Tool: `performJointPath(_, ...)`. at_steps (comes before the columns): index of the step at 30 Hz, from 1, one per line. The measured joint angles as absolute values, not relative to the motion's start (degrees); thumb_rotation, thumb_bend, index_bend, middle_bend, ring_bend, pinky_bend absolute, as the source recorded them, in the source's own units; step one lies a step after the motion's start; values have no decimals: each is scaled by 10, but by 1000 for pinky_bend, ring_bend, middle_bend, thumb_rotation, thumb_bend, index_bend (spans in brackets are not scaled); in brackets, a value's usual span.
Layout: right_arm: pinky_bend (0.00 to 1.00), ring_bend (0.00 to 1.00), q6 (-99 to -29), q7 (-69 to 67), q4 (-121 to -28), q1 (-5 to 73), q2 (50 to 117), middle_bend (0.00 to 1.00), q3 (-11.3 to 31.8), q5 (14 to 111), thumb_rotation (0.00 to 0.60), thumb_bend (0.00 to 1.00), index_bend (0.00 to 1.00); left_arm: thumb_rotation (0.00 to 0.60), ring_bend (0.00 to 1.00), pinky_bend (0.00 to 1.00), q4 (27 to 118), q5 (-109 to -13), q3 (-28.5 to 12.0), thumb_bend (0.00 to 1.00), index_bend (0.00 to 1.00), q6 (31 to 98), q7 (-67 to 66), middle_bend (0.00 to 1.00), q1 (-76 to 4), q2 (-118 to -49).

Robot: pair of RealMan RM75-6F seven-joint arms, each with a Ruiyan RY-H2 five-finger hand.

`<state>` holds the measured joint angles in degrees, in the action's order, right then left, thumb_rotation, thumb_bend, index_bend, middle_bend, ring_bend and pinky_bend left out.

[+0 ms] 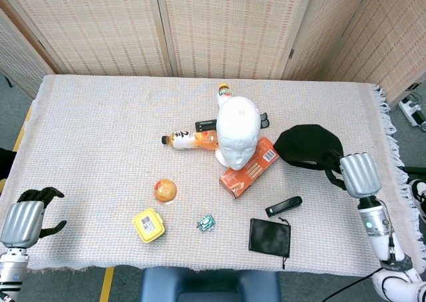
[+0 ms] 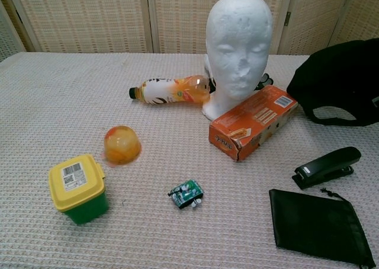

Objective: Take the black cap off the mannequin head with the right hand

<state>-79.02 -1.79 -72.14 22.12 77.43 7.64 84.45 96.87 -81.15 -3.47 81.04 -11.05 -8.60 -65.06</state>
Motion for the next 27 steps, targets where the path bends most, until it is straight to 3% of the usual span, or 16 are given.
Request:
performJointPath(3, 1000, 983, -764, -17, -690, 230, 798, 983, 74, 839, 600, 857, 643, 600, 352, 269, 969, -810, -34, 191, 395, 810, -111, 344, -85, -649)
performJointPath(4, 1000, 955, -755, -15, -682, 232, 804, 959, 73, 836, 600, 760, 589, 600, 352, 269, 969, -809, -33, 191, 395, 810, -111, 344, -85, -649)
performJointPath(6, 994, 846, -732, -9, -670, 238, 815, 864, 72, 827, 600, 473, 447, 600, 352, 269, 970, -809, -32, 190, 395, 809, -112, 344, -85, -649)
performJointPath(8, 909, 655, -710, 2, -669, 242, 819, 670, 71, 816, 581, 147, 257, 600, 352, 268, 970, -810, -32, 190, 395, 810, -112, 343, -84, -649)
performJointPath(10, 776, 495, -684, 20, -675, 247, 819, 493, 71, 803, 517, 14, 118, 600, 351, 268, 970, -810, -32, 190, 395, 810, -112, 343, -84, -649)
performJointPath(12, 626, 370, -668, 36, -691, 250, 814, 372, 71, 791, 455, 0, 27, 600, 351, 268, 969, -810, -32, 190, 395, 811, -111, 342, -84, -649)
performJointPath(14, 537, 308, -662, 44, -708, 251, 806, 321, 71, 784, 433, 0, 1, 600, 350, 268, 968, -809, -32, 189, 395, 810, -111, 343, -83, -649)
performJointPath(19, 506, 294, -671, 55, -757, 242, 773, 308, 73, 775, 424, 0, 1, 600, 351, 269, 966, -808, -32, 189, 395, 810, -107, 342, -84, -650)
performJointPath(21, 507, 326, -688, 59, -772, 233, 761, 329, 73, 777, 426, 0, 56, 600, 350, 269, 964, -808, -33, 189, 395, 810, -106, 342, -84, -651)
performJointPath(25, 516, 382, -738, 60, -802, 210, 740, 405, 72, 790, 467, 45, 258, 600, 351, 268, 963, -805, -35, 189, 395, 810, -104, 342, -84, -651)
performJointPath(27, 516, 388, -767, 54, -827, 192, 723, 423, 66, 800, 470, 84, 292, 600, 350, 268, 963, -804, -37, 190, 395, 811, -104, 342, -85, -651)
